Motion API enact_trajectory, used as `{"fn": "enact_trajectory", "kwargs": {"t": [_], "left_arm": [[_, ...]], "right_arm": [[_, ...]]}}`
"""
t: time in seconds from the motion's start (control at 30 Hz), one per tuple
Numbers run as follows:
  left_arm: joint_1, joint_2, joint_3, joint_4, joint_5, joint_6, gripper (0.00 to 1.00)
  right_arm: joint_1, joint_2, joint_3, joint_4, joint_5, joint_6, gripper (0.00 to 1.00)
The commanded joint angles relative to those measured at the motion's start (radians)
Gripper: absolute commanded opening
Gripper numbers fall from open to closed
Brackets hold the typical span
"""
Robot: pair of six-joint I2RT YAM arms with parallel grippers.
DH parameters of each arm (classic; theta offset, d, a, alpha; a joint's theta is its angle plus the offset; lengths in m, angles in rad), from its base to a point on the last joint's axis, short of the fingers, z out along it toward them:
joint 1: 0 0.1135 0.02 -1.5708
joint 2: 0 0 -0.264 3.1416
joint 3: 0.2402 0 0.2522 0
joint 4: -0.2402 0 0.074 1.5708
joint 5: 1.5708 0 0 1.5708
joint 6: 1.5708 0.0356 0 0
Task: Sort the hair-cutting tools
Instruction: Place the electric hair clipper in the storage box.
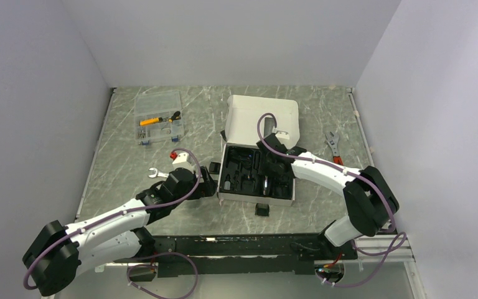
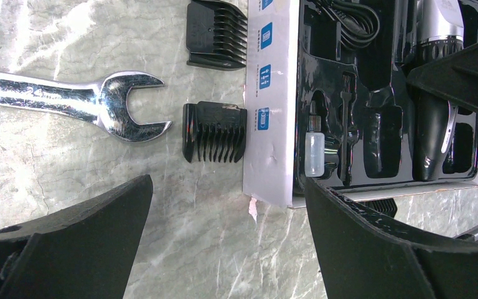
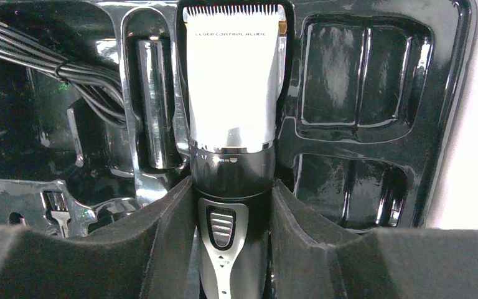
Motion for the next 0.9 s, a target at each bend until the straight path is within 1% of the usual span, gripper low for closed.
{"fn": "enact_trajectory", "kwargs": {"t": [0.0, 0.23, 0.27, 0.3, 0.4, 0.47, 0.53, 0.77, 0.87], "left_arm": [[0.0, -0.002, 0.008, 0.035, -0.005, -0.011, 0.99], [-0.001, 0.008, 0.011, 0.04, 0.0, -0.01, 0.99], [0.0, 0.01, 0.011, 0.04, 0.001, -0.011, 0.99], [0.0, 0.01, 0.012, 0.04, 0.002, -0.012, 0.99], [0.0, 0.009, 0.012, 0.039, 0.003, -0.012, 0.99], [-0.001, 0.005, 0.011, 0.036, 0.002, -0.012, 0.99], [0.0, 0.001, 0.012, 0.031, 0.0, -0.011, 0.99], [-0.001, 0.005, 0.023, 0.028, 0.001, -0.007, 0.99], [0.0, 0.01, 0.028, 0.027, 0.003, -0.005, 0.98]], "right_arm": [[0.0, 0.008, -0.001, 0.016, 0.012, 0.024, 0.05], [0.005, 0.019, -0.008, 0.024, -0.006, 0.022, 0.14], [0.006, 0.019, -0.008, 0.023, -0.007, 0.022, 0.16], [0.006, 0.019, -0.007, 0.022, -0.007, 0.02, 0.2], [0.007, 0.015, -0.001, 0.012, -0.004, 0.021, 0.36], [0.007, -0.001, 0.003, 0.001, 0.001, 0.024, 0.43], [0.007, -0.017, 0.01, -0.013, 0.008, 0.025, 0.48], [0.008, -0.09, 0.041, -0.071, 0.022, 0.017, 0.59], [0.008, -0.13, 0.039, -0.081, 0.017, 0.014, 0.59]]}}
